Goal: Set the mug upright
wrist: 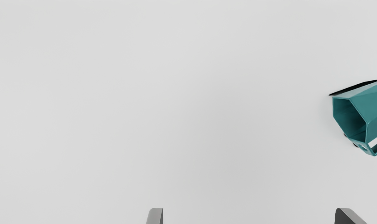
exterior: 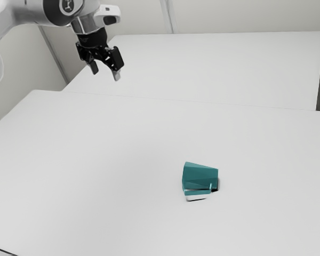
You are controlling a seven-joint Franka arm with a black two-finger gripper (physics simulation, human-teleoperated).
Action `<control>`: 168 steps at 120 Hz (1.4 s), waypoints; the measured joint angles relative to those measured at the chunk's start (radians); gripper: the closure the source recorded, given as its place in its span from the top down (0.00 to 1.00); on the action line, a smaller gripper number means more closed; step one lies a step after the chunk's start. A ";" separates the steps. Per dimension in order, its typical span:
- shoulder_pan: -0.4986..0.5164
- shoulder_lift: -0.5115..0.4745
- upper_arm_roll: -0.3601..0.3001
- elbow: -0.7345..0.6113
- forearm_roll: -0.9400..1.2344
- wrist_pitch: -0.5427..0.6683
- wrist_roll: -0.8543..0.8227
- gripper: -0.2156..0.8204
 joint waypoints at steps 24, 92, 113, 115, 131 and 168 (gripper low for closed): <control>0.003 0.012 0.005 -0.023 -0.006 0.042 -0.001 0.79; -0.013 -0.208 -0.028 -0.632 -0.192 0.502 -0.072 0.79; -0.013 -0.173 -0.031 -0.699 -0.273 0.689 -0.103 0.79; -0.012 -0.167 -0.031 -0.700 -0.282 0.704 -0.105 0.79; 0.005 -0.124 -0.045 -0.703 -0.361 0.796 -0.124 0.79; -0.091 -0.060 -0.062 -0.703 -0.496 0.920 -0.160 0.79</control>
